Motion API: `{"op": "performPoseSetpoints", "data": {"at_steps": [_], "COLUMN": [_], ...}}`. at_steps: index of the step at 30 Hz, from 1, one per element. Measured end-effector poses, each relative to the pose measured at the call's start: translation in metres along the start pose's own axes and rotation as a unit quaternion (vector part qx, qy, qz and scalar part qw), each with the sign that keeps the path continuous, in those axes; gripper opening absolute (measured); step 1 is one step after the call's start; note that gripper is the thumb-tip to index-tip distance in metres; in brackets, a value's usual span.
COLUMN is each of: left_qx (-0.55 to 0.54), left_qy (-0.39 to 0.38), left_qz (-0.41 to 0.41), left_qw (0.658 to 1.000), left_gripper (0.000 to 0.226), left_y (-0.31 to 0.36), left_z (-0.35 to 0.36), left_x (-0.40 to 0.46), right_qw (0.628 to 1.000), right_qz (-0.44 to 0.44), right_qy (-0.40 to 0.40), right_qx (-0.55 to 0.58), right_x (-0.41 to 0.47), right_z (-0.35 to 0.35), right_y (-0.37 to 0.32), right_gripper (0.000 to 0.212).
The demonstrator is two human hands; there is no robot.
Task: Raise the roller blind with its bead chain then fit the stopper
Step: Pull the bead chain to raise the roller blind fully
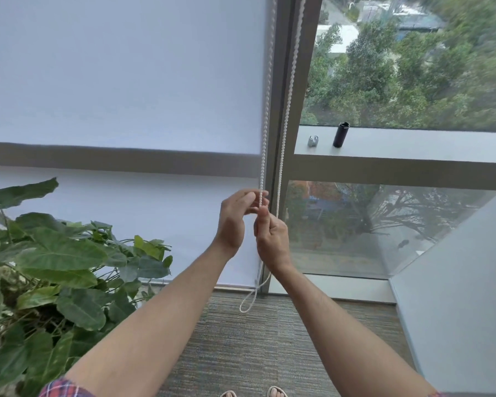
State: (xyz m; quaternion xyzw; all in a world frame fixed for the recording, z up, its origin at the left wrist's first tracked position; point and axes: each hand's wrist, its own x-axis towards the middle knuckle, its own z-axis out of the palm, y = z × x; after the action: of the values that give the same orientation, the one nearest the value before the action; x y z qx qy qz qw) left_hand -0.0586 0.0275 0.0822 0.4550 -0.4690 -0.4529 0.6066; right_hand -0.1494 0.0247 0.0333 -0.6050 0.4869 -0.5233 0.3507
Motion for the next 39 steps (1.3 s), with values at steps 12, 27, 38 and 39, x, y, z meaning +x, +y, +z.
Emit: {"op": "performPoseSetpoints", "data": {"at_steps": [12, 27, 38, 39], "left_qx": [-0.04, 0.005, 0.034, 0.041], "left_qy": [0.011, -0.024, -0.076, -0.083], "left_qz": [-0.024, -0.086, -0.089, -0.081], "left_qw": [0.999, 0.996, 0.993, 0.992], "left_gripper": [0.044, 0.045, 0.046, 0.045], "left_y": [0.002, -0.043, -0.048, -0.048], "left_z": [0.032, 0.016, 0.014, 0.012], "left_x": [-0.017, -0.035, -0.039, -0.04], "right_qw": [0.99, 0.949, 0.989, 0.99], "right_qz": [0.096, 0.052, -0.049, -0.056], "right_qy": [-0.098, -0.117, 0.035, 0.04], "right_qx": [0.04, 0.288, 0.136, 0.122], "right_x": [-0.027, 0.045, 0.037, 0.036], "right_z": [-0.015, -0.037, -0.017, -0.017], "right_y": [0.034, -0.067, -0.075, -0.073], "right_gripper": [0.053, 0.048, 0.049, 0.049]}}
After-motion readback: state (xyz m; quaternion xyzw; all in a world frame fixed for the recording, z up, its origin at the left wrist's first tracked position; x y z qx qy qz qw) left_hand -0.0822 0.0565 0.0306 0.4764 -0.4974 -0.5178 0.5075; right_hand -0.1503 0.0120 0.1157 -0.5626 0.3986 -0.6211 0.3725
